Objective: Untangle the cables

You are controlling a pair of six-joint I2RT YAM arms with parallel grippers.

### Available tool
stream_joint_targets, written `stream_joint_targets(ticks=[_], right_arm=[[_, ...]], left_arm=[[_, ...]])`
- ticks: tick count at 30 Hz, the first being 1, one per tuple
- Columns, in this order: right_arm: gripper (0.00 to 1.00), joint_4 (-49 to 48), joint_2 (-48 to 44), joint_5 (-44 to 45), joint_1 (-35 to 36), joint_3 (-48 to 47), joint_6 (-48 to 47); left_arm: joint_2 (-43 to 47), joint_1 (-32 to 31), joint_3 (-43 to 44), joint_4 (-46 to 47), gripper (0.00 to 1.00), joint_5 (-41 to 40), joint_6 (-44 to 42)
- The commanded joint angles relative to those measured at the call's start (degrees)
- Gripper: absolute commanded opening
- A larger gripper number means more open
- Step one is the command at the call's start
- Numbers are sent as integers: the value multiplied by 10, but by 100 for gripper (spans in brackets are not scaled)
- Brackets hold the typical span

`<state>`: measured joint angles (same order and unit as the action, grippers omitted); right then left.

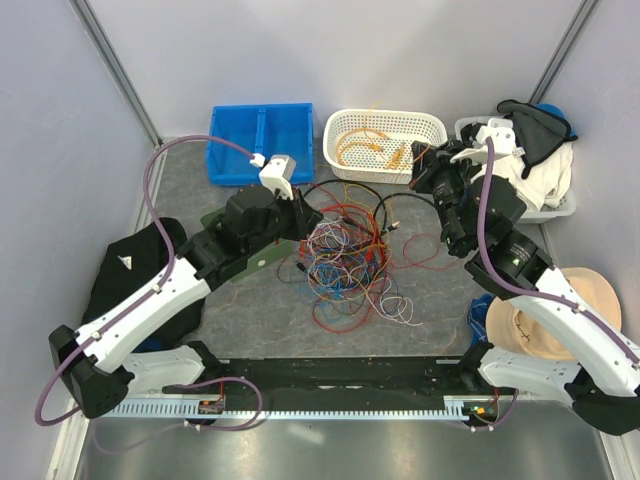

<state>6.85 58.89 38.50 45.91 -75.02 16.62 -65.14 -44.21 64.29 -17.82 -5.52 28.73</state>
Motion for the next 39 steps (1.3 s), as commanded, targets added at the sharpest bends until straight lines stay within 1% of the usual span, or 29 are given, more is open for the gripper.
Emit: stream_joint_targets(ticks=[1,2,4,5,6,7,8,9,10,11,12,14,15,16,18,19,22,29,31,34,35,37,38,39], right_arm=[[0,42,19,17,1,-57,-10],[0,46,21,16,1,-64,-12],[0,50,32,18,1,-92,-15],[0,51,38,19,1,-103,-18],[0,51,43,18,1,-130,-24],[0,53,53,19,1,-145,-28],[0,52,60,18,1,-163,-33],[0,52,67,18,1,-200,-42],[0,55,84,20,1,-222,-48],[0,61,95,17,1,-244,-50],[0,70,105,12,1,-291,-54],[0,99,133,5,1,-329,-50],[0,106,140,-3,1,-355,-48],[0,119,148,-6,1,-365,-39],[0,127,151,-19,1,-378,-28],[0,137,153,-25,1,-380,-17],[0,150,148,-32,1,-370,-4],[0,135,115,-22,1,-264,8],[0,127,116,-10,1,-254,4],[0,121,138,6,-7,-253,-9],[0,120,146,-3,-16,-255,-9],[0,119,174,-28,-67,-259,16],[0,117,185,-58,-109,-267,27],[0,112,210,-68,-126,-271,45]], left_arm=[[35,3,-20,60,8,7,29],[36,3,-24,60,6,5,31],[40,4,-36,60,6,5,36],[41,3,-41,65,10,9,38],[43,3,-46,73,19,14,38],[48,3,-61,83,42,21,36],[51,3,-72,95,52,34,37],[55,3,-81,126,61,40,38],[62,3,-106,147,73,50,40],[66,3,-121,175,77,77,37],[71,3,-157,250,79,88,36],[88,3,-208,356,86,111,34],[90,2,-260,478,87,117,34],[90,0,-283,534,99,118,32],[69,-6,-318,623,100,124,25],[57,-8,-319,661,100,127,19],[25,-13,-306,694,100,138,19],[12,-20,-313,742,100,130,22],[17,-20,-310,726,100,127,31],[35,-21,-304,634,98,106,55],[45,-21,-306,582,97,84,63],[81,-21,-331,540,95,61,101],[95,-21,-354,522,94,33,118],[108,-21,-366,484,93,25,147]])
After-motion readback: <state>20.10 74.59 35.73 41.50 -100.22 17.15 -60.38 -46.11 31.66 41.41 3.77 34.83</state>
